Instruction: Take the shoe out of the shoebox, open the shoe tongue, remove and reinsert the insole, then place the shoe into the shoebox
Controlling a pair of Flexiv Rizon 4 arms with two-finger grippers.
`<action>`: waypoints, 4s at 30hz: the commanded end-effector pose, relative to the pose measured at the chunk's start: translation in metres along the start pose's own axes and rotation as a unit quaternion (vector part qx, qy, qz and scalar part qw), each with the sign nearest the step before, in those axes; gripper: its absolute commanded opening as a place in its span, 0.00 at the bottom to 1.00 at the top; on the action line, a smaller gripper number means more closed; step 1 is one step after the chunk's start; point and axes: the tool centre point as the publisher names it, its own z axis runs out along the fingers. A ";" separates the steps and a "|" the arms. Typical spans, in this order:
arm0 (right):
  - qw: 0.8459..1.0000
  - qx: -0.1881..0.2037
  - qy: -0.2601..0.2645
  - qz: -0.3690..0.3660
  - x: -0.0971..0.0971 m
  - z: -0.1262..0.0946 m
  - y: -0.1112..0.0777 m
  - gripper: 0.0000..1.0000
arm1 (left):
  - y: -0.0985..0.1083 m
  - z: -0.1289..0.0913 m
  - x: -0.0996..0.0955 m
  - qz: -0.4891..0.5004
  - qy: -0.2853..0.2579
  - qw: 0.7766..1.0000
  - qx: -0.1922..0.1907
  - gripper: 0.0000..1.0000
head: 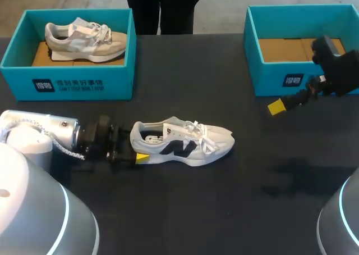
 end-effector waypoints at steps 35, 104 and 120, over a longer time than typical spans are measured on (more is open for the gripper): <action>0.941 0.037 -0.234 0.240 0.027 0.068 0.083 1.00 | 0.000 0.001 0.000 0.000 -0.001 1.000 0.000 0.00; 0.806 0.075 -0.445 0.384 0.040 0.226 0.103 1.00 | 0.000 0.001 0.000 0.000 -0.001 1.000 0.000 0.00; 0.800 0.095 -0.457 0.377 0.035 0.256 0.079 1.00 | 0.000 0.001 0.000 0.000 -0.001 1.000 0.000 0.00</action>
